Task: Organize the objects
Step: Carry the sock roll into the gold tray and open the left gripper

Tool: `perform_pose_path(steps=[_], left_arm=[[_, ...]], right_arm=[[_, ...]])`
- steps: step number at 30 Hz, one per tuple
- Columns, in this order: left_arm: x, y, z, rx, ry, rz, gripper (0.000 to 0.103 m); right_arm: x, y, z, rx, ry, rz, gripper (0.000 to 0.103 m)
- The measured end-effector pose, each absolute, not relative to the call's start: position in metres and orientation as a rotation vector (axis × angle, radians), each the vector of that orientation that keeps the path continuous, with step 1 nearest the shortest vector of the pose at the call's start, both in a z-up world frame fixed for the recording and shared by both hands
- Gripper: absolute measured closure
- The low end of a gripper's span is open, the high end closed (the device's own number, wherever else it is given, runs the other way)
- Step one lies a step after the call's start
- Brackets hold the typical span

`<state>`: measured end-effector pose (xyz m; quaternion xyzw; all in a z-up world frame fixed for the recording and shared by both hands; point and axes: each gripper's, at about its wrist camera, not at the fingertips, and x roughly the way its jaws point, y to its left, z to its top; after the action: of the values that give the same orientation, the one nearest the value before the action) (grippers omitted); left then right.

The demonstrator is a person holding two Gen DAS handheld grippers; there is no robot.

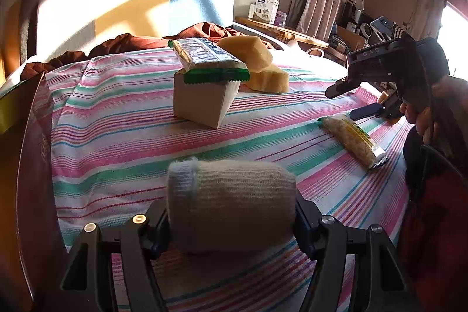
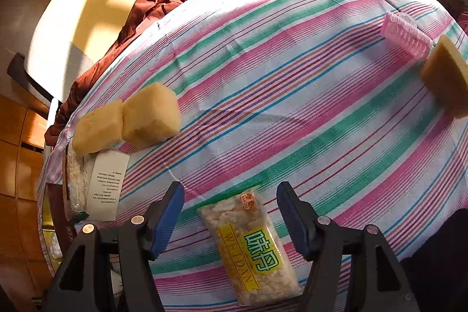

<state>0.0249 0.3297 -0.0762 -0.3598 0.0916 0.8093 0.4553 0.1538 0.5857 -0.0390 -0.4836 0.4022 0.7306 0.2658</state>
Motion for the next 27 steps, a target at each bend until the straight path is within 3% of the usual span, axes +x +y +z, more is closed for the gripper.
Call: perform_pose_path(steps=[8,9,10,14,19,23,27], left_arm=[[0.021,0.329,-0.078,-0.896,0.196,1.979,0.035],[0.021,0.328,-0.078,-0.898,0.190,1.976,0.035],[0.021,0.327,-0.078,-0.899,0.187,1.974,0.035],[0.020,0.326,-0.078,-0.901,0.171,1.967,0.035],[0.021,0.322,-0.078,-0.899,0.162,1.964,0.035],[0.021,0.322,-0.078,-0.897,0.166,1.966,0.035],[0.023,0.322,-0.077,-0.895,0.178,1.972,0.035]], right_arm=[[0.133,0.539,-0.047,-1.591,0.801,1.870,0.036],[0.130,0.530,-0.049,-1.622,0.763,1.871,0.039],[0.127,0.521,-0.050,-1.647,0.716,1.877,0.057],[0.112,0.493,-0.046,-1.651,0.711,2.032,0.058],[0.089,0.465,-0.049,-1.619,0.463,2.126,0.058],[0.093,0.473,-0.049,-1.599,0.536,2.141,0.058],[0.092,0.470,-0.049,-1.603,0.492,2.140,0.058]])
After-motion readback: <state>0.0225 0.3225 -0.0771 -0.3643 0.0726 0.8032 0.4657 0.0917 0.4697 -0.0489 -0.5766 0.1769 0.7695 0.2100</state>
